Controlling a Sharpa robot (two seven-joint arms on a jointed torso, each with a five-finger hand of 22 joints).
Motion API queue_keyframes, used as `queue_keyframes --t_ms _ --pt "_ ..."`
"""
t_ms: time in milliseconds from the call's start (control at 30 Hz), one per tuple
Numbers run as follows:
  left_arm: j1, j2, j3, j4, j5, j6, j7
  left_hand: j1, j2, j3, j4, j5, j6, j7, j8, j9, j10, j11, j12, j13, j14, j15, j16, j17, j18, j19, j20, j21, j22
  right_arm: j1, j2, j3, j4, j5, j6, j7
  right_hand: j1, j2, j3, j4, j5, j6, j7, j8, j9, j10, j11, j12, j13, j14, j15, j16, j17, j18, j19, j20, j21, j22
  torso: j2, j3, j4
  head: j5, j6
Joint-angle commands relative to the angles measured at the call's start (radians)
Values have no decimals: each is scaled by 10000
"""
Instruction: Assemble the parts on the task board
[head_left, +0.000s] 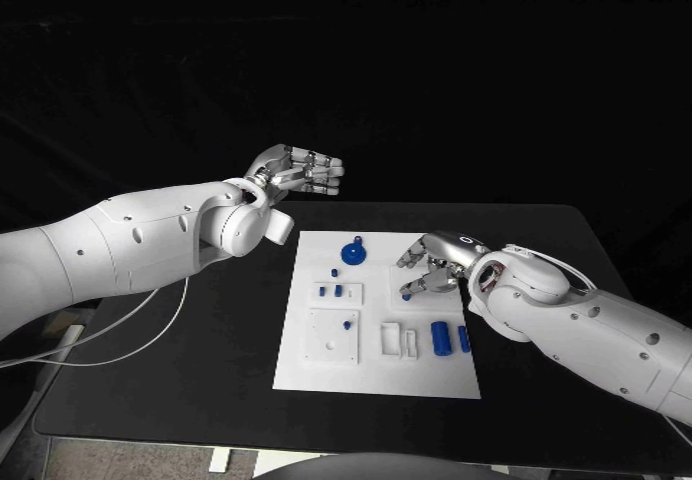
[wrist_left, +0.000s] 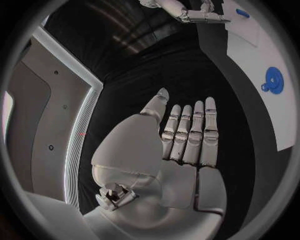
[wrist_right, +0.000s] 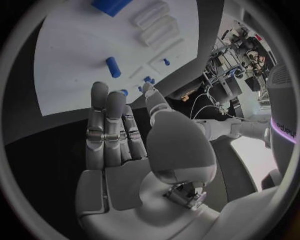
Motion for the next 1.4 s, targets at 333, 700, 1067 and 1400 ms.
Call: queue_keyframes --t_ms 333,700,1067,1400 --pt "11 39 8 -25 -51 132 161 -7 62 -46 -12 -46 -8 45 22 14 35 24 38 -8 -54 3 -45 -12 38 19 9 18 -12 9 366 -183 -464 -833 909 -454 89 200 582 -544 -178 9 122 -30 -17 98 -33 -19 -9 -4 -5 7 -30 138 302 35 -55 2 6 2 -5 -16 -43" --pt "10 68 8 -46 -51 152 158 -7 62 -46 -12 -46 -8 45 22 14 35 24 38 -8 -54 3 -45 -12 38 19 9 18 -12 6 599 -420 -693 -1375 481 -745 -552 174 3282 -1624 -971 240 185 -18 -13 359 -67 -23 -14 69 -68 49 19 152 335 -26 154 155 8 4 -5 15 -114" --pt "9 78 8 -49 -51 170 158 0 80 -48 -7 -42 -6 44 24 14 35 22 37 -8 -58 2 -45 -12 36 16 7 21 -11 -1 733 -556 -827 -1598 364 -834 -793 20 4719 -1575 -1156 696 351 -5 -6 819 -195 -23 -17 105 -146 75 75 121 328 -87 262 307 1 -7 -4 -30 -131" --pt "9 78 8 -54 -51 174 157 0 80 -48 -7 -42 -6 44 24 14 35 22 37 -8 -58 2 -45 -12 36 16 7 21 -11 -6 767 -588 -863 -1628 467 -823 -885 145 4974 -1510 -1304 1101 376 -12 -4 1288 -291 -31 -13 138 -175 100 112 33 337 -143 305 381 6 -2 5 -41 -143"
